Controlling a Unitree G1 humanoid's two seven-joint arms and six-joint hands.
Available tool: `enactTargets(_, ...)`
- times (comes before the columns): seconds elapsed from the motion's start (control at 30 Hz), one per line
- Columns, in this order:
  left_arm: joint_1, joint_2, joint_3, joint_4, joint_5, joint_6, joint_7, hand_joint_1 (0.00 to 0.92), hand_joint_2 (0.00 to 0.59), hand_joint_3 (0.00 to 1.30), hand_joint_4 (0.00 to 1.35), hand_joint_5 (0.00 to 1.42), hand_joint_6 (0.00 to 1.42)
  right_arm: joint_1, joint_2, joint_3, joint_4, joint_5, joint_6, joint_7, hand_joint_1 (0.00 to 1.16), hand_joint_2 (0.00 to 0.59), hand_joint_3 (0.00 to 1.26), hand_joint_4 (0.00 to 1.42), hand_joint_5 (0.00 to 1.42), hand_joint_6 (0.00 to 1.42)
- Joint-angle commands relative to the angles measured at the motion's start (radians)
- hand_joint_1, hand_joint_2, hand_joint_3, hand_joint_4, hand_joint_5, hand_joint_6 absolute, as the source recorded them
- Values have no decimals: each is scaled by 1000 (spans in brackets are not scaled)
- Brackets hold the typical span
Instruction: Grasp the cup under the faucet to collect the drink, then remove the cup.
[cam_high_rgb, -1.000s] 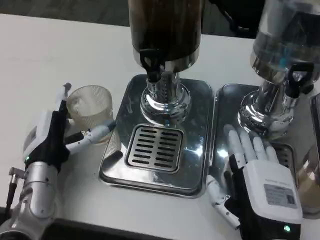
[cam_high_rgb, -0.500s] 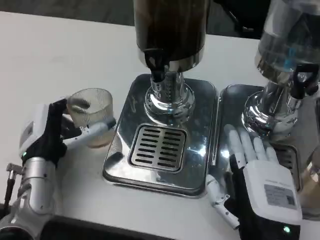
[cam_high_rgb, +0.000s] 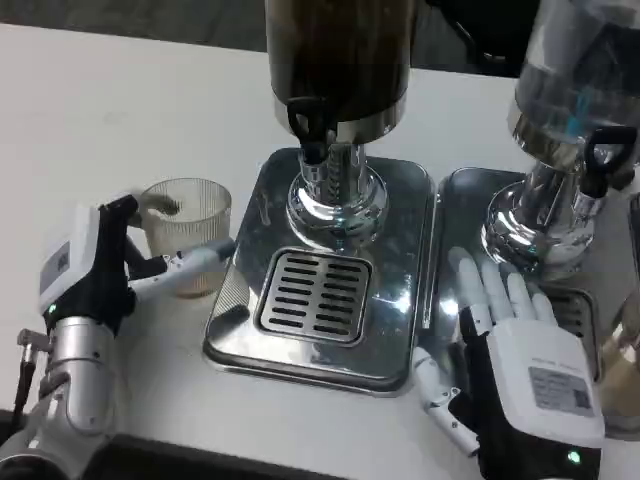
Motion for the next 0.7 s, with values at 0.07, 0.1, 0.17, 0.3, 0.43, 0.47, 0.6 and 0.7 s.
enactTargets(0.07,10,3,-8,-24,15,-50,49,604,0,864,950,1101,1315,-10,-10,-6,6,5,-8,2,0,503,3,0,0,18)
enactTargets(0.1,11,5,-9,-31,19,-66,58,596,0,857,940,1088,1289,-11,-11,-7,6,5,-9,2,0,503,3,0,0,18)
enactTargets(0.17,15,9,-13,-49,30,-97,76,580,0,850,931,1073,1280,-13,-16,-8,5,7,-11,1,0,503,3,0,0,18)
enactTargets(0.3,25,12,-35,-85,60,-148,116,565,0,836,918,1058,1262,-14,-22,-11,-1,4,-10,-1,0,503,3,0,0,18)
enactTargets(0.43,27,8,-40,-98,73,-166,129,563,0,832,918,1057,1262,-7,-21,-15,-8,5,-6,-3,0,503,3,0,0,18)
enactTargets(0.47,27,6,-39,-99,74,-169,128,563,0,830,918,1057,1262,-5,-19,-14,-10,3,-5,-3,0,503,3,0,0,18)
enactTargets(0.6,23,-8,-61,-109,101,-181,123,545,0,820,907,1044,1249,5,-11,-16,-18,1,0,-10,0,503,3,0,0,18)
enactTargets(0.7,5,-34,-98,-101,132,-168,111,543,0,818,907,1041,1245,5,-8,-16,-23,-3,1,-12,0,503,3,0,0,18)
